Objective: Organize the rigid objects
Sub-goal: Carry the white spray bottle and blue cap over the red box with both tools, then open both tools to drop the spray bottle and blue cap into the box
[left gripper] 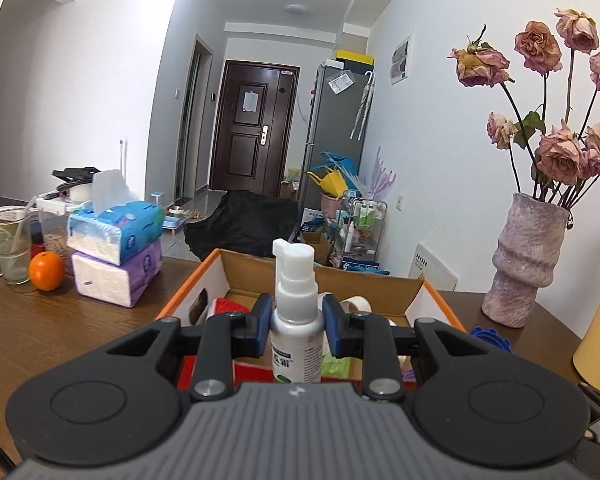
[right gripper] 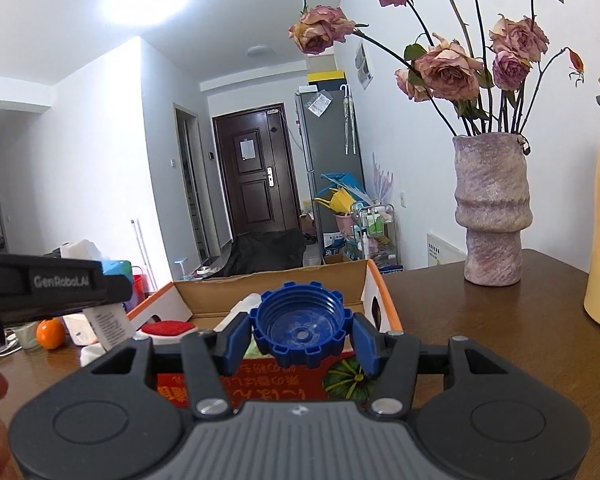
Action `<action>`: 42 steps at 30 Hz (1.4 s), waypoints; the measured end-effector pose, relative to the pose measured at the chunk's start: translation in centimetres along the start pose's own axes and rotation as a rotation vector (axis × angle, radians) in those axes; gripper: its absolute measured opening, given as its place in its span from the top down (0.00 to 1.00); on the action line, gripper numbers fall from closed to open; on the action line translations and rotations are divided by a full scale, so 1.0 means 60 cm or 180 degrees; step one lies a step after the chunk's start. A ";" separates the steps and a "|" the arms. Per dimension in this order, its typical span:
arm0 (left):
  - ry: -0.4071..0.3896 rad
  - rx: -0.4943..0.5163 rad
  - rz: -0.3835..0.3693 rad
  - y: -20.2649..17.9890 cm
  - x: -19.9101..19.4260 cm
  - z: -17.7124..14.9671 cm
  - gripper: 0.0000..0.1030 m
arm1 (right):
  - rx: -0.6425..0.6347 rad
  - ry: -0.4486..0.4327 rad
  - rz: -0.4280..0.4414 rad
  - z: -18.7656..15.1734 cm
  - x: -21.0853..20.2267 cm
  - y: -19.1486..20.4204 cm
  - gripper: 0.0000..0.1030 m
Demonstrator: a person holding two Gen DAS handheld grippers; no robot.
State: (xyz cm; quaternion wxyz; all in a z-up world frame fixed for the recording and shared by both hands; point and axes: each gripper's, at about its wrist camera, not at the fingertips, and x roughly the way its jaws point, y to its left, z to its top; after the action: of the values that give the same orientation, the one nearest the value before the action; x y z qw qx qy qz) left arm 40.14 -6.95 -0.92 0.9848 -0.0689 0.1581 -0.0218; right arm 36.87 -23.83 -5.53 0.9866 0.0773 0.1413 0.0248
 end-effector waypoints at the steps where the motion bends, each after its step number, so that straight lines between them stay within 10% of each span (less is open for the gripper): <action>1: 0.0002 0.0008 -0.0013 -0.002 0.005 0.002 0.72 | -0.0010 -0.0006 -0.0001 0.002 0.004 -0.001 0.48; 42: 0.0278 0.0011 0.0318 0.005 0.214 0.056 0.71 | -0.0311 0.0087 0.0027 0.040 0.201 -0.004 0.48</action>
State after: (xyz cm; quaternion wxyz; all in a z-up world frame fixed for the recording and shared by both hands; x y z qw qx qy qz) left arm 53.38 -7.04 -1.78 0.9769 -0.0582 0.2041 0.0241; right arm 49.09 -23.55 -6.62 0.9871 0.0293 0.1530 0.0369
